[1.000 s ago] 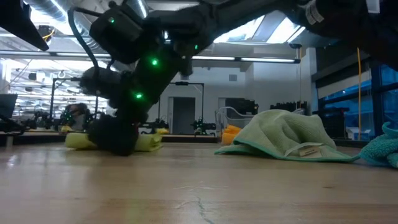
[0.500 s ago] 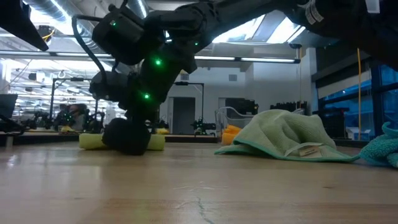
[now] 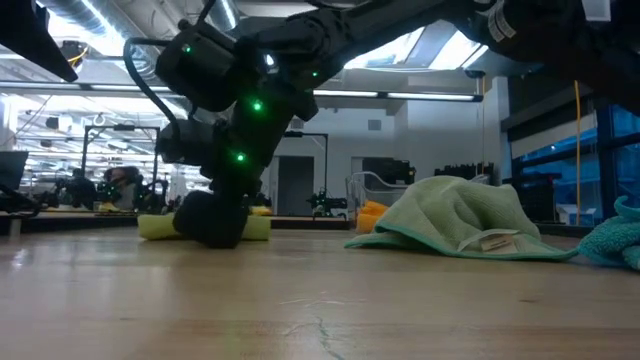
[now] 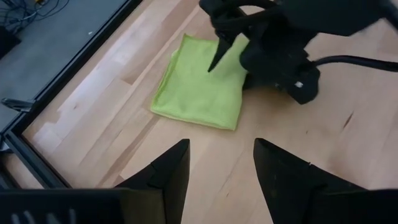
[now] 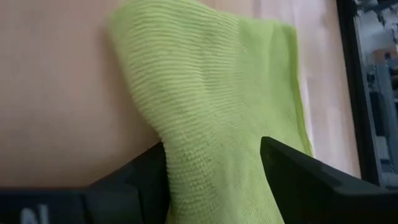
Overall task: Fold microfiber towels
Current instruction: Stack the light green microfiber towel on top of the orange microfiber towel in the transparent bin
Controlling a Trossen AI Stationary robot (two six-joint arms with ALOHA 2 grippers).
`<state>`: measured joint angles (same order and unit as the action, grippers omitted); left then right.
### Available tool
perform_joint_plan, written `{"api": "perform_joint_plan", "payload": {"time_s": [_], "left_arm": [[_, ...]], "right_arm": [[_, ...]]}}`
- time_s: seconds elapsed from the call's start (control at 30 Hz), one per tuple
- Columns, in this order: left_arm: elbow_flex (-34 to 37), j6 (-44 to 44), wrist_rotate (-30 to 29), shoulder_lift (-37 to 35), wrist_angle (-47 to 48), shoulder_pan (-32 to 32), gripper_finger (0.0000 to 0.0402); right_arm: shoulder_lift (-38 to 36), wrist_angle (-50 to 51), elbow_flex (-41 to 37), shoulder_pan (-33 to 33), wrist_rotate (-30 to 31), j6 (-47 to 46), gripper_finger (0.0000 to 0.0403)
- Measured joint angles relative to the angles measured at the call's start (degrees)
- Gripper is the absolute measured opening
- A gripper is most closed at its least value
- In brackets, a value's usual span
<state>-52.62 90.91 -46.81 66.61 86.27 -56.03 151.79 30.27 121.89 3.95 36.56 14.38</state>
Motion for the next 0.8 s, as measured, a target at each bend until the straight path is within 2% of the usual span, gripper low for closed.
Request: {"api": "perform_joint_plan", "payload": {"time_s": [0.17,0.27,0.43,0.53,0.67,0.8], "left_arm": [[0.0,-0.01,0.0,0.0,-0.25,0.0,0.0172],[0.0,-0.01,0.0,0.0,-0.25,0.0,0.017],[0.0,0.0,0.0,0.0,-0.36,0.0,0.0171],[0.0,-0.02,0.0,0.0,-0.43,0.0,0.0171],[0.0,-0.02,0.0,0.0,-0.45,0.0,0.017],[0.0,-0.02,0.0,0.0,-0.42,0.0,0.0172]], "right_arm": [[0.0,1.78,0.07,-1.1,1.25,-0.88,0.0234],[0.0,-0.04,0.06,-1.83,0.8,1.74,0.0232],[0.04,-4.24,-0.17,-3.1,-3.4,10.2,0.0209],[0.04,-4.15,-0.17,-3.52,-4.5,11.21,0.0188],[0.07,-3.88,-0.17,-4.02,-4.99,8.74,0.0134],[0.11,-3.4,-0.17,-4.4,-5.29,6.54,0.0038]]}}
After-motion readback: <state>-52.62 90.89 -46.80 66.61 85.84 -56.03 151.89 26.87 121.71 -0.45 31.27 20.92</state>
